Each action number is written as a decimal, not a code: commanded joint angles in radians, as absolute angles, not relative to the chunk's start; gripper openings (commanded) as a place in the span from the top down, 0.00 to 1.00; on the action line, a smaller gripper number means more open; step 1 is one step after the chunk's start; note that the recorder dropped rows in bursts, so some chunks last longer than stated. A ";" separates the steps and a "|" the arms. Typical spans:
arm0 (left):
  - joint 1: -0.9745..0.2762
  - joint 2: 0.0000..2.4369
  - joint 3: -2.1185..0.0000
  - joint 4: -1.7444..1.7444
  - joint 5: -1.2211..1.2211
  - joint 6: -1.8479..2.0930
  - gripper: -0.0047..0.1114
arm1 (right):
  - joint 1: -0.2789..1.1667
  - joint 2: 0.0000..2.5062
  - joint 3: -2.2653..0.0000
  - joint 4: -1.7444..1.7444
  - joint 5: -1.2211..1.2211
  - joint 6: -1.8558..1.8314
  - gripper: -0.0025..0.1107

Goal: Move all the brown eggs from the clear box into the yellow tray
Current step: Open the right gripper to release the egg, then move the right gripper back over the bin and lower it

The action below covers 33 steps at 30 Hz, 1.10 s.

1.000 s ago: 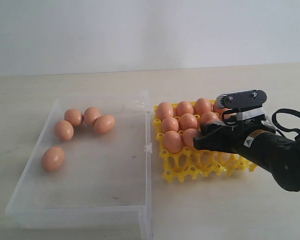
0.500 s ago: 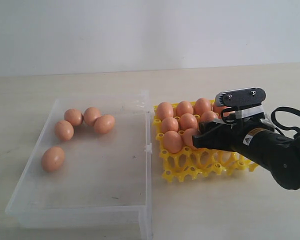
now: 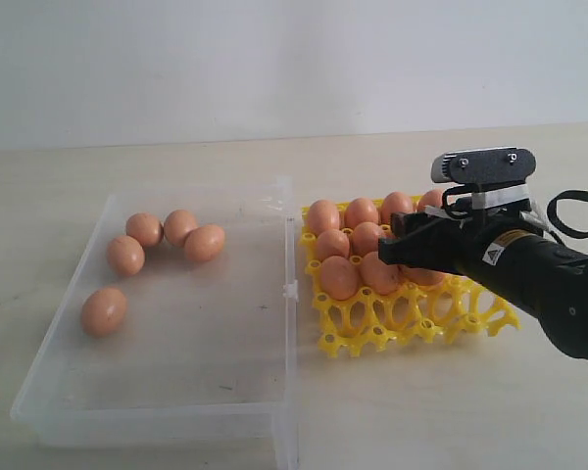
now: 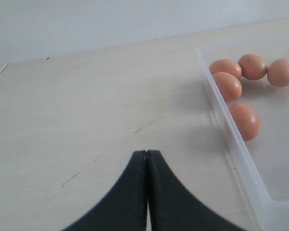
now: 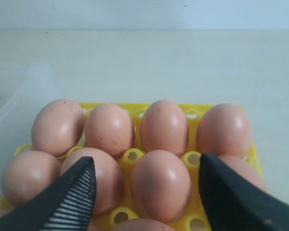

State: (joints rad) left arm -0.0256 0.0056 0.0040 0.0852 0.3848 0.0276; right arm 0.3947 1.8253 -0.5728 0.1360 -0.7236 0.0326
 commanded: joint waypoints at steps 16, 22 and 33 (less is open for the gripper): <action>-0.031 0.000 0.000 0.080 0.379 0.024 0.96 | 0.395 1.719 -0.588 0.054 -0.689 0.140 0.98; -0.031 0.000 0.000 0.080 0.379 0.024 0.96 | 0.397 1.667 -0.702 -0.123 -0.411 0.256 0.98; -0.031 0.000 0.000 0.080 0.379 0.024 0.96 | 0.578 1.660 -1.048 -0.313 0.177 0.405 0.98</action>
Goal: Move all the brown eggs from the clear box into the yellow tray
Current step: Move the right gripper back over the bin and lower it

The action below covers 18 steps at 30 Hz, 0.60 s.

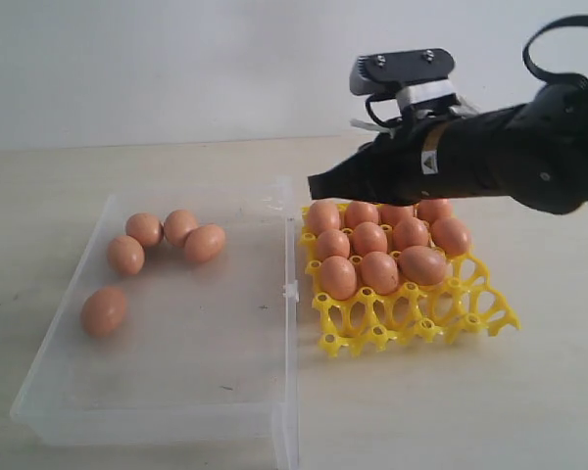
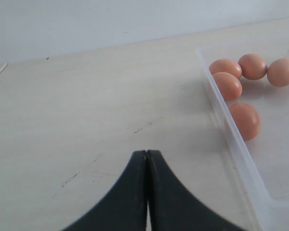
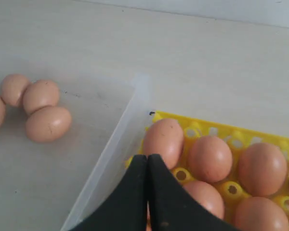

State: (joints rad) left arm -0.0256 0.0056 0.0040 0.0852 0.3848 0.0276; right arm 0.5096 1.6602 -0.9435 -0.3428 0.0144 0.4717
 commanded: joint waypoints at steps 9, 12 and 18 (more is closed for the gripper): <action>-0.031 0.000 0.000 0.080 0.379 0.024 0.96 | 0.710 1.779 -1.378 0.153 0.622 -0.122 0.98; -0.031 0.000 0.000 0.080 0.379 0.024 0.96 | 0.733 1.878 -1.514 0.178 0.791 -0.180 0.98; -0.031 0.000 0.000 0.080 0.379 0.024 0.96 | 0.745 2.058 -1.741 0.137 0.928 -0.136 0.95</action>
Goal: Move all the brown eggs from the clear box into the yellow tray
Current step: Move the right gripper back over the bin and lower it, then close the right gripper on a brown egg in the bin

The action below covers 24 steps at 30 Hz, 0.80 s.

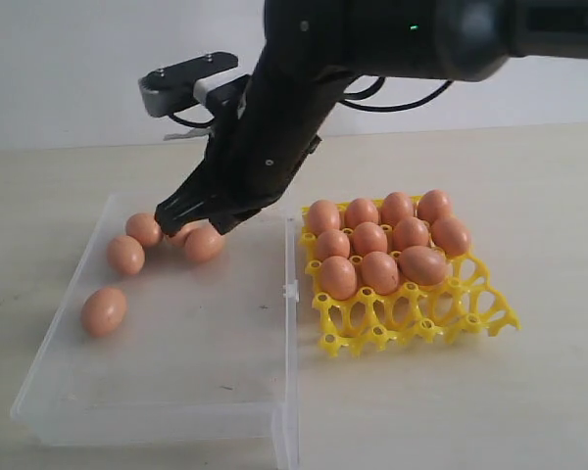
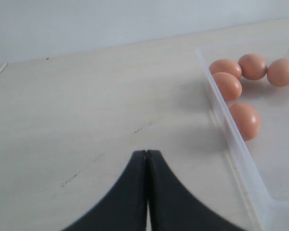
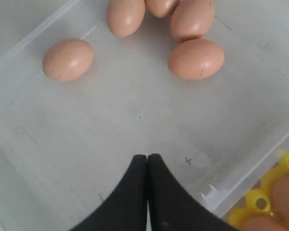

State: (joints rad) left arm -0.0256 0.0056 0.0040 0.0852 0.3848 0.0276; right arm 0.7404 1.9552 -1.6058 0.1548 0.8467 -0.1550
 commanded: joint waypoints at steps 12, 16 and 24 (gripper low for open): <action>-0.031 0.000 0.000 0.080 0.379 0.024 0.96 | 0.713 2.404 -2.233 0.159 1.076 0.020 0.53; -0.031 0.000 0.000 0.080 0.379 0.024 0.96 | 0.707 2.471 -2.315 0.164 1.070 0.091 0.50; -0.031 0.000 0.000 0.080 0.379 0.024 0.96 | 0.695 2.548 -2.371 0.119 1.063 0.213 0.50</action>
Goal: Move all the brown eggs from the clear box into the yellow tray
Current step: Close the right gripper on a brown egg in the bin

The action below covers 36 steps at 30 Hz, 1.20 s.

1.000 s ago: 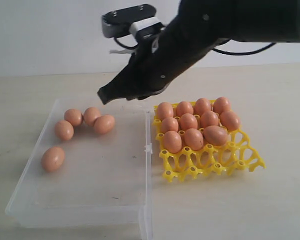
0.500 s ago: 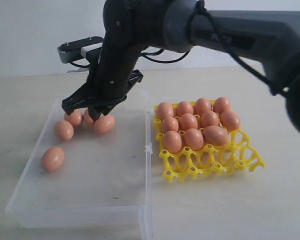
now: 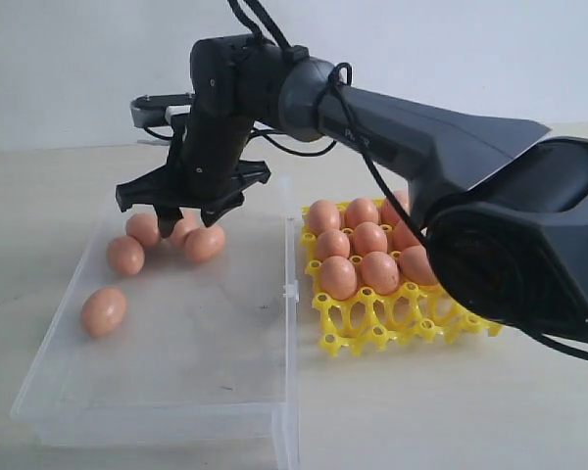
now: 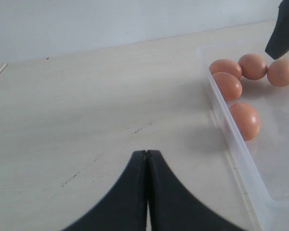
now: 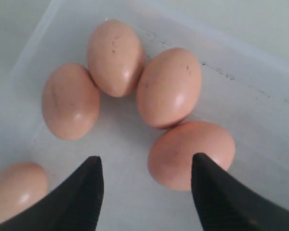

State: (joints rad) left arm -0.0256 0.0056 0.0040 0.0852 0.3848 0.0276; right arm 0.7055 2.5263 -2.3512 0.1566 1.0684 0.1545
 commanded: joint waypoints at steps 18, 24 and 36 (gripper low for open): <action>-0.031 0.000 0.000 0.080 0.379 0.024 0.96 | 0.675 2.577 -2.371 0.069 1.031 0.366 0.50; -0.031 0.000 0.000 0.080 0.379 0.024 0.96 | 0.675 2.605 -2.371 0.072 1.031 0.389 0.50; -0.031 0.000 0.000 0.080 0.379 0.024 0.96 | 0.673 2.617 -2.371 0.048 1.003 0.404 0.50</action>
State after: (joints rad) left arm -0.0256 0.0056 0.0040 0.0852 0.3848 0.0276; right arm 0.6799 2.6172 -2.3621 0.0723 1.0238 0.4021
